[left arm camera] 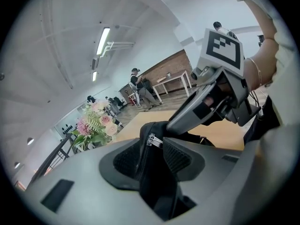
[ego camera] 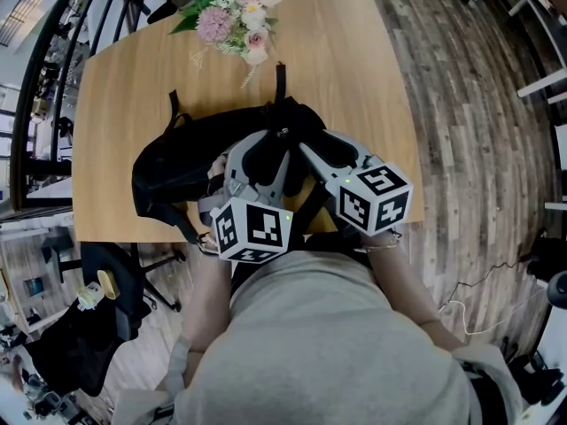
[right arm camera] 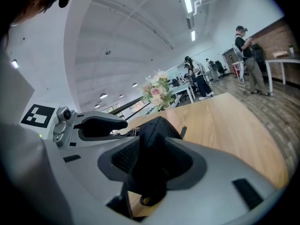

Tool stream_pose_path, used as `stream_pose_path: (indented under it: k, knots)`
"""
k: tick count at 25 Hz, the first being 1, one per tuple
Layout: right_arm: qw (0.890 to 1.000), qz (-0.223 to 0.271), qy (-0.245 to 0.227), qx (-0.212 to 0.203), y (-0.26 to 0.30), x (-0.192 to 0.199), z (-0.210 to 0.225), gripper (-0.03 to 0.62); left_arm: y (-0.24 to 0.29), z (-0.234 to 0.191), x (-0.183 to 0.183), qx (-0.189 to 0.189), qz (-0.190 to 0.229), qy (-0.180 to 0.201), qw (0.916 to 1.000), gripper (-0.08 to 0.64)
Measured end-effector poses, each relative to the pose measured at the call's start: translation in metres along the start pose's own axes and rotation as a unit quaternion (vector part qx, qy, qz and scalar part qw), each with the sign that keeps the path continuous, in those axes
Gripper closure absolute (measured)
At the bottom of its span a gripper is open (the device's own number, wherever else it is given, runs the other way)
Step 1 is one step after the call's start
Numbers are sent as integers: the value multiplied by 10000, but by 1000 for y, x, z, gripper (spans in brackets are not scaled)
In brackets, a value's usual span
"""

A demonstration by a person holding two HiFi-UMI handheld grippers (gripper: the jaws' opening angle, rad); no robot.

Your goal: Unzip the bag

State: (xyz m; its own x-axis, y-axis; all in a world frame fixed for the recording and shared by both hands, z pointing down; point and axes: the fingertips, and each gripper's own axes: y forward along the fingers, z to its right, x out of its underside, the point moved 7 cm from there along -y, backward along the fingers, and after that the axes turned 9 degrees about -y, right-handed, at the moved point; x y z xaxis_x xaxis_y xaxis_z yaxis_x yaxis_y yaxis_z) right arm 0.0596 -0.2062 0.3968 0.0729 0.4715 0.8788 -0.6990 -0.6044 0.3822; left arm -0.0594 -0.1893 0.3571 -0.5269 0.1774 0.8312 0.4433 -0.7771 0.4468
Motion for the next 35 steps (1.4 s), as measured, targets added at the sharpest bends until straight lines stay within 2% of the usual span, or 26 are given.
stream_pose_path:
  k: [7, 14, 19, 26, 35]
  knots:
    - [10000, 13, 32, 14, -1, 0, 1, 428, 2, 5, 3, 176, -28, 32, 9998, 393]
    - [10000, 34, 35, 27, -1, 1, 0, 428, 6, 1, 6, -9, -138, 68, 9999, 393]
    - [10000, 50, 44, 52, -1, 1, 1, 426, 1, -1, 0, -27, -14, 110, 9999, 394]
    - [9999, 55, 74, 67, 0, 1, 1, 425, -2, -5, -1, 126, 94, 32, 9999, 393]
    - [9999, 71, 105, 88, 2, 2, 2, 425, -4, -13, 4, 415, 160, 112, 9989, 393]
